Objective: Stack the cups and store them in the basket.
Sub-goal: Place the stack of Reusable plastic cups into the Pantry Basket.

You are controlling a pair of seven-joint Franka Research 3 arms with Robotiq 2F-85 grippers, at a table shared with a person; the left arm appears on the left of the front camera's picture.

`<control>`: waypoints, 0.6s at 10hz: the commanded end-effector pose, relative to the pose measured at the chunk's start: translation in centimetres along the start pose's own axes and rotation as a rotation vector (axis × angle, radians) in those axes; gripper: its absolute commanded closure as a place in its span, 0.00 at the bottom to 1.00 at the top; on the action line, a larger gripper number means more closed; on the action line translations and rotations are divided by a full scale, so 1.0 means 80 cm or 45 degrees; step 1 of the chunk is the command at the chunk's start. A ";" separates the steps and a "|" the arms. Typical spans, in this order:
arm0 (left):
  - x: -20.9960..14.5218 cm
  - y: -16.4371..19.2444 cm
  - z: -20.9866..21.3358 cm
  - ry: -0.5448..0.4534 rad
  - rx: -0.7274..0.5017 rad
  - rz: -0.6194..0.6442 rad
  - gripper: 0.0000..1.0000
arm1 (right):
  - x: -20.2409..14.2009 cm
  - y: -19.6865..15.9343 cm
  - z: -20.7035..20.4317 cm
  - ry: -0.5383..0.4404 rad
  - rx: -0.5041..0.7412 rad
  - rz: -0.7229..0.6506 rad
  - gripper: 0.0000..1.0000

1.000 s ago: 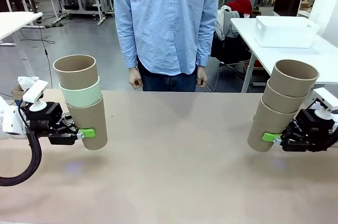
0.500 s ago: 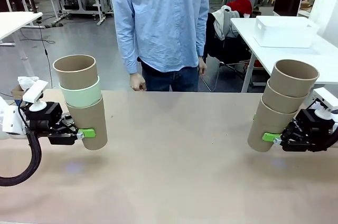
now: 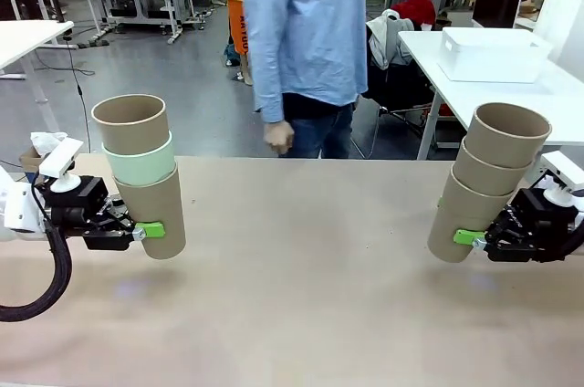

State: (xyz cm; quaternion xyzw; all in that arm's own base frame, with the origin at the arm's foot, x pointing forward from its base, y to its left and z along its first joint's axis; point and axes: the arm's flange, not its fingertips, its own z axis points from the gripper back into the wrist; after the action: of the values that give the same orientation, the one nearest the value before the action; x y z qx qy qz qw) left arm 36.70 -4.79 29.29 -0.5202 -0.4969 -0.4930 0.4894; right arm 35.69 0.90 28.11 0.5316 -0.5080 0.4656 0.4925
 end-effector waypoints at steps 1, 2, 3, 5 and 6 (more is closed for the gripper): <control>0.006 0.000 -0.002 -0.004 -0.005 -0.005 0.14 | 0.005 -0.002 0.000 -0.015 -0.015 0.015 0.16; 0.006 0.000 -0.002 -0.004 -0.005 -0.005 0.14 | 0.005 -0.002 0.000 -0.015 -0.015 0.015 0.16; 0.006 0.000 -0.002 -0.004 -0.005 -0.005 0.14 | 0.005 -0.002 0.000 -0.015 -0.015 0.015 0.16; 0.006 0.000 -0.002 -0.004 -0.005 -0.005 0.14 | 0.005 -0.002 0.000 -0.015 -0.015 0.015 0.16; 0.006 0.000 -0.002 -0.004 -0.005 -0.005 0.14 | 0.005 -0.002 0.000 -0.015 -0.015 0.015 0.16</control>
State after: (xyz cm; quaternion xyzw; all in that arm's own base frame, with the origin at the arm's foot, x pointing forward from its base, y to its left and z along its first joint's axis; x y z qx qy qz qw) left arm 36.70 -4.79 29.29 -0.5202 -0.4969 -0.4930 0.4894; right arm 35.69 0.90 28.11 0.5316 -0.5080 0.4656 0.4925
